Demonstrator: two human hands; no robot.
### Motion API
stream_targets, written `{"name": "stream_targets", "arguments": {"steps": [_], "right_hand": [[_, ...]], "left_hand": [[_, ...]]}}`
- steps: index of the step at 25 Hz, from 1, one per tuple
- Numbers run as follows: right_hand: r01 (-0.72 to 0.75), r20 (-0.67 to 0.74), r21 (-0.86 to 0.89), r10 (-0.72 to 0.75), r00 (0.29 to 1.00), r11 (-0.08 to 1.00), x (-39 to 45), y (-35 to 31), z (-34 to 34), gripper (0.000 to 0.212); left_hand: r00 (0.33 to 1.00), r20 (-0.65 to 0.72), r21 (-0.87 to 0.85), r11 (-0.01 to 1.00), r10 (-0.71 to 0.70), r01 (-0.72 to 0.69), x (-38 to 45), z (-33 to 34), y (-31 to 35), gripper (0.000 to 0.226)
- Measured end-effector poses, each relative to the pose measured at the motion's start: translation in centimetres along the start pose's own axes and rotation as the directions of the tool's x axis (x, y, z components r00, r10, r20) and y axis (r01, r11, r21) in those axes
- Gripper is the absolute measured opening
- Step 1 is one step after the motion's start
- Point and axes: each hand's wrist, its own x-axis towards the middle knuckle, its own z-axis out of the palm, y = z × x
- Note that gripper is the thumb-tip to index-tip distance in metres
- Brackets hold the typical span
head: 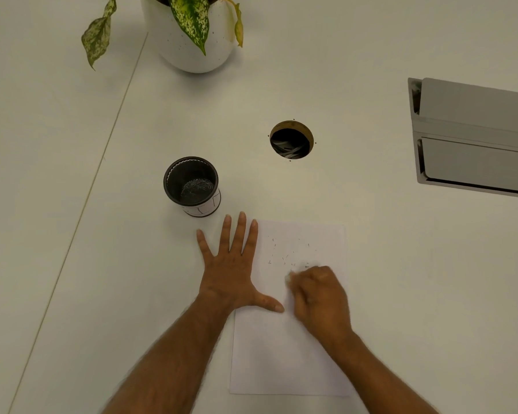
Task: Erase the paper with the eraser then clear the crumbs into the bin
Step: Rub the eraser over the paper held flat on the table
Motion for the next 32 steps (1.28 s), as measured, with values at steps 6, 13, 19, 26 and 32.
{"name": "stream_targets", "arguments": {"steps": [6, 13, 19, 26, 32], "right_hand": [[-0.609, 0.430, 0.778, 0.580, 0.692, 0.151, 1.8, -0.4, -3.2, 0.024], [-0.596, 0.213, 0.456, 0.569, 0.794, 0.661, 1.6, -1.5, -3.1, 0.024], [-0.548, 0.101, 0.412, 0.561, 0.822, 0.729, 2.0, -1.3, -3.6, 0.012], [-0.582, 0.089, 0.437, 0.610, 0.787, 0.686, 2.2, -1.3, -3.8, 0.042], [-0.702, 0.290, 0.497, 0.665, 0.689, 0.511, 2.1, -0.7, -4.0, 0.017]], "left_hand": [[1.000, -0.009, -0.001, 1.000, 0.006, -0.006, 0.1, 0.1, 0.0, 0.166], [1.000, -0.005, 0.004, 1.000, 0.005, -0.005, 0.0, 0.0, 0.0, 0.165], [1.000, -0.002, -0.002, 1.000, 0.001, -0.001, 0.0, 0.1, 0.0, 0.166], [1.000, -0.002, -0.009, 1.000, -0.002, 0.002, 0.1, 0.0, 0.0, 0.165], [1.000, -0.003, -0.010, 1.000, 0.002, -0.002, 0.0, 0.0, 0.0, 0.165]]}}
